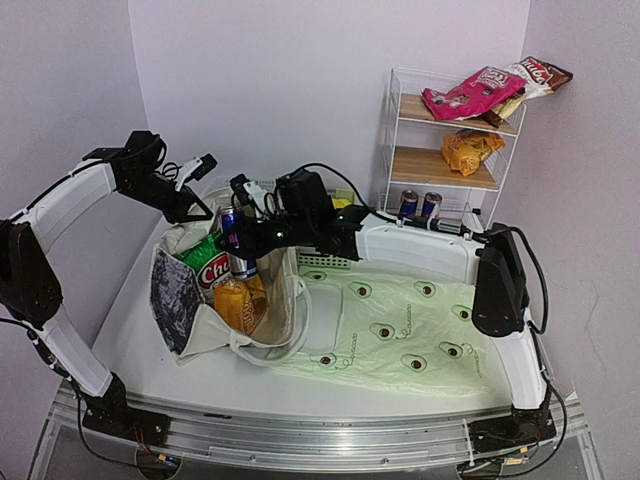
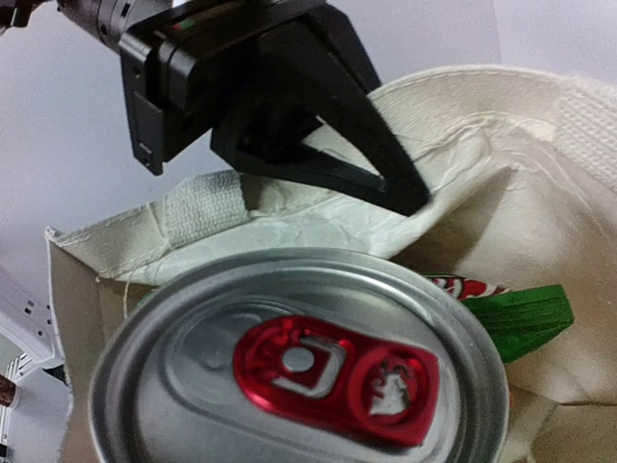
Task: Place the mixed food into the grocery bags and tie them
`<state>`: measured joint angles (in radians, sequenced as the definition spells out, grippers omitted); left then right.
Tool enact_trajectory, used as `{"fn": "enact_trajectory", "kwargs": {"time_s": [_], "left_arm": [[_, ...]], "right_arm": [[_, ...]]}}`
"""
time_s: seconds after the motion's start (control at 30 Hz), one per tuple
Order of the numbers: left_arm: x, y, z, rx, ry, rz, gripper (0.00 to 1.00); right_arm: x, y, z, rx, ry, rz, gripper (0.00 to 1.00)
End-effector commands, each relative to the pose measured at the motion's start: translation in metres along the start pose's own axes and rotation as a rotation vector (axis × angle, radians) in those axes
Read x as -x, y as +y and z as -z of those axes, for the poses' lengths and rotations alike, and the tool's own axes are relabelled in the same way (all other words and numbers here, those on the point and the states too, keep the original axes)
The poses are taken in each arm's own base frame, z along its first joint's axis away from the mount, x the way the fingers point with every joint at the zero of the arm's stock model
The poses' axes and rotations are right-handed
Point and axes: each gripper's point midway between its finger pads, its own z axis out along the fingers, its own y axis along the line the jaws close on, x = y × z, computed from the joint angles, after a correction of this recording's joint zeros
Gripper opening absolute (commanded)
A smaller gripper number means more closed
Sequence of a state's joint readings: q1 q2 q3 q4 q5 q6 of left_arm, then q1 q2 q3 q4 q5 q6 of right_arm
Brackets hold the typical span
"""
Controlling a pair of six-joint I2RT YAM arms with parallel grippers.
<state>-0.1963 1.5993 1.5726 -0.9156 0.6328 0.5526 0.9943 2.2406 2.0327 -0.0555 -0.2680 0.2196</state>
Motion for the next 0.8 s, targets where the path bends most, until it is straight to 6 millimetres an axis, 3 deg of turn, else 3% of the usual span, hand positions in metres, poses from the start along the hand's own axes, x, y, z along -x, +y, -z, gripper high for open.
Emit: {"fn": "enact_trajectory", "kwargs": {"time_s": [0.0,0.1,0.23,0.3,0.5,0.6,0.67,0.77], "left_arm": [[0.017,-0.007,0.016,0.01,-0.061,-0.058,0.0],[0.019,-0.006,0.016,0.009,-0.062,-0.057,0.0],[0.02,-0.006,0.016,0.01,-0.064,-0.056,0.0],[0.02,-0.004,0.015,0.01,-0.063,-0.051,0.0],[0.016,0.001,0.012,0.033,-0.046,-0.041,0.0],[0.012,0.008,0.01,0.066,-0.031,-0.042,0.0],[0.009,0.011,0.009,0.085,-0.019,-0.04,0.0],[0.008,0.016,0.01,0.111,-0.011,-0.042,0.0]], "right_arm": [[0.027,-0.028,0.01,-0.205,-0.08,0.091,0.08],[0.022,-0.065,0.02,-0.425,-0.041,0.195,0.07],[0.021,-0.075,0.02,-0.484,-0.005,0.259,0.12],[0.017,-0.073,0.016,-0.471,0.01,0.261,0.2],[0.022,-0.051,0.012,-0.424,0.022,0.331,0.61],[0.027,-0.038,0.016,-0.374,0.029,0.348,0.7],[0.034,-0.026,0.022,-0.336,0.025,0.352,0.81],[0.052,-0.007,0.037,-0.285,0.008,0.359,0.84]]}}
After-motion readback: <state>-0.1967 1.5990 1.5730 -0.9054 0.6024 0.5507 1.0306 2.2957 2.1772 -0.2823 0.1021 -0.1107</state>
